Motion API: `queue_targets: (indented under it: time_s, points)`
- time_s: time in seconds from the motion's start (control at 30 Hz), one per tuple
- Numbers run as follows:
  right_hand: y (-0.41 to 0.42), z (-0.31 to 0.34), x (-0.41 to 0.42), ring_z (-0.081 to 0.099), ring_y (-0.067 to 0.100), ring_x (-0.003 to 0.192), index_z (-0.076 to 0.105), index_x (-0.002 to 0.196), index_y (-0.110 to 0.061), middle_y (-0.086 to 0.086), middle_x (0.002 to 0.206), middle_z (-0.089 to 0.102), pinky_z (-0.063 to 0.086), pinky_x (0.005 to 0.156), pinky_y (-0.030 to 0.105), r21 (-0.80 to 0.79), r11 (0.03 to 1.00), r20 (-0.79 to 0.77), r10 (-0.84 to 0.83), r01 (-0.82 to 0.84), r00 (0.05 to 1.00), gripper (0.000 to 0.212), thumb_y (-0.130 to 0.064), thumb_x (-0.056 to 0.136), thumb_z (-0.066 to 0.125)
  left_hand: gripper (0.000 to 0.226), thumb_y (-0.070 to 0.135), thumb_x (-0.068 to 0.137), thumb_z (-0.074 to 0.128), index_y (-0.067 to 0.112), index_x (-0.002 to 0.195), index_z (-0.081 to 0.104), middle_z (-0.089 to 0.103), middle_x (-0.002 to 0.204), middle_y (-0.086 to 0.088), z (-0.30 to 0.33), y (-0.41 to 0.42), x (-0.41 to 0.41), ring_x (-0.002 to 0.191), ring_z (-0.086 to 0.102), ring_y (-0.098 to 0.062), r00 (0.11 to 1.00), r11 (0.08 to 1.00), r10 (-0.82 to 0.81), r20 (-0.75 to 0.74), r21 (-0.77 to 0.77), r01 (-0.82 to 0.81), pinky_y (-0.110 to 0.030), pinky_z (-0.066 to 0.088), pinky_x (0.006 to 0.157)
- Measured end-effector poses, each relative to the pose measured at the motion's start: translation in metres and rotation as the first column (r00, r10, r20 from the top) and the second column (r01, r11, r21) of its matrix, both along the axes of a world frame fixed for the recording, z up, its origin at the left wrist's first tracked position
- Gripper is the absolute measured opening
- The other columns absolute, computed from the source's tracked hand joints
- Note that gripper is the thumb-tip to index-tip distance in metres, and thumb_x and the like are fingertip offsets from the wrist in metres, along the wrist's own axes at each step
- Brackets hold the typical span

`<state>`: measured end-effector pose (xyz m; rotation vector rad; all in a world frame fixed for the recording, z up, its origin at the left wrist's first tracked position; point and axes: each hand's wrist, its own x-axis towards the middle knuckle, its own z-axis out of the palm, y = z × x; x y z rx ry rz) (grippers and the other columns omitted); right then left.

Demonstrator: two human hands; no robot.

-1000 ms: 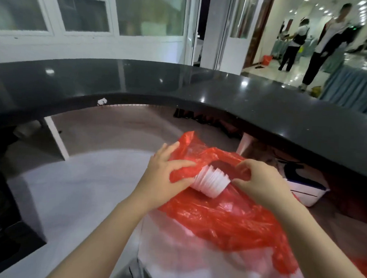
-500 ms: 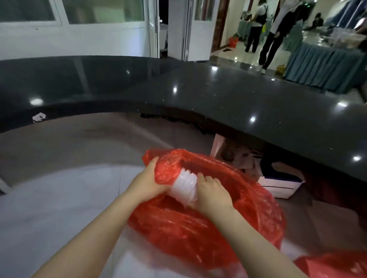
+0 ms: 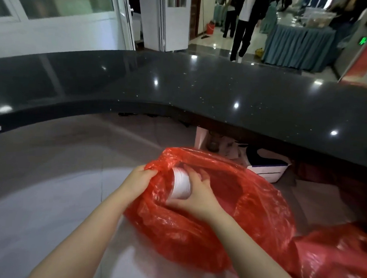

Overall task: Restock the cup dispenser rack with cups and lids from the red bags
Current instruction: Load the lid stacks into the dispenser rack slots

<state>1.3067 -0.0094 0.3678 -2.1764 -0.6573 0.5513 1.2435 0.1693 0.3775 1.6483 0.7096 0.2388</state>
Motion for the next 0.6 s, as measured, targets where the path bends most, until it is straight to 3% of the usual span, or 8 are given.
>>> queue_targets:
  time_s: [0.1, 0.17, 0.27, 0.33, 0.43, 0.53, 0.6]
  points:
    - [0.002, 0.004, 0.002, 0.016, 0.029, 0.142, 0.037, 0.133, -0.048, 0.007, 0.151, 0.017, 0.024, 0.116, 0.042, 0.016, 0.994, -0.031, -0.105, 0.105, 0.994, 0.099, -0.076, 0.043, 0.066, 0.042, 0.012, 0.092, 0.052, 0.035, 0.065, 0.074, 0.072, 0.067, 0.005, 0.001, -0.010, 0.000, 0.061, 0.068, -0.009, 0.998, 0.998, -0.064, -0.025, -0.002, 0.064, -0.028, 0.051, 0.065]
    - [0.003, 0.004, 0.004, 0.026, 0.032, 0.136, 0.041, 0.129, -0.045, 0.006, 0.148, 0.022, 0.029, 0.111, 0.040, -0.018, 0.990, -0.029, -0.141, 0.141, 0.990, 0.087, -0.066, 0.050, 0.070, 0.043, 0.011, 0.093, 0.052, 0.037, 0.066, 0.074, 0.072, 0.066, 0.004, 0.002, -0.016, 0.000, 0.061, 0.067, -0.010, 0.993, 0.994, -0.106, -0.041, 0.010, 0.107, -0.029, 0.051, 0.066]
    - [0.003, 0.003, 0.006, 0.042, 0.032, 0.122, 0.046, 0.125, -0.038, 0.002, 0.138, 0.030, 0.038, 0.103, 0.034, -0.007, 0.976, -0.040, -0.216, 0.216, 0.976, 0.067, -0.045, 0.061, 0.069, 0.037, 0.010, 0.092, 0.052, 0.026, 0.066, 0.074, 0.073, 0.068, 0.004, 0.005, -0.020, 0.000, 0.062, 0.068, -0.009, 0.995, 0.995, -0.094, -0.034, 0.020, 0.095, -0.024, 0.052, 0.062]
    - [0.000, 0.003, 0.007, 0.047, 0.030, 0.116, 0.050, 0.121, -0.035, 0.001, 0.132, 0.034, 0.040, 0.101, 0.032, 0.016, 0.964, -0.049, -0.264, 0.265, 0.963, 0.057, -0.034, 0.067, 0.066, 0.030, 0.013, 0.092, 0.052, 0.021, 0.070, 0.070, 0.072, 0.067, 0.005, 0.008, -0.019, 0.001, 0.064, 0.067, -0.011, 0.999, 0.995, -0.013, -0.033, 0.099, 0.017, -0.026, 0.050, 0.062]
    - [-0.008, 0.005, 0.014, 0.051, 0.026, 0.106, 0.055, 0.113, -0.033, 0.001, 0.123, 0.040, 0.041, 0.096, 0.030, 0.064, 0.938, -0.102, -0.333, 0.341, 0.937, 0.043, -0.025, 0.072, 0.065, 0.025, 0.017, 0.090, 0.046, 0.016, 0.073, 0.063, 0.068, 0.071, -0.001, 0.013, -0.014, 0.003, 0.071, 0.062, -0.024, 0.993, 0.939, 0.108, -0.057, 0.332, -0.083, -0.033, 0.045, 0.067]
    - [-0.014, 0.012, 0.015, 0.054, 0.023, 0.098, 0.058, 0.107, -0.026, 0.006, 0.120, 0.055, 0.046, 0.088, 0.032, 0.161, 0.854, -0.320, -0.430, 0.495, 0.844, 0.032, -0.016, 0.077, 0.062, 0.021, 0.018, 0.091, 0.042, 0.017, 0.082, 0.061, 0.064, 0.082, -0.002, 0.018, -0.006, 0.003, 0.077, 0.057, -0.029, 0.973, 0.830, 0.213, -0.086, 0.542, -0.134, -0.035, 0.042, 0.068]
    - [-0.019, 0.018, 0.016, 0.057, 0.027, 0.100, 0.060, 0.112, -0.014, 0.011, 0.120, 0.059, 0.049, 0.088, 0.035, 0.170, 0.797, -0.590, -0.389, 0.580, 0.707, 0.035, -0.014, 0.077, 0.059, 0.018, 0.019, 0.092, 0.043, 0.017, 0.097, 0.060, 0.062, 0.092, -0.004, 0.023, -0.002, 0.005, 0.082, 0.054, -0.029, 0.957, 0.763, 0.254, -0.140, 0.637, -0.109, -0.033, 0.038, 0.070]
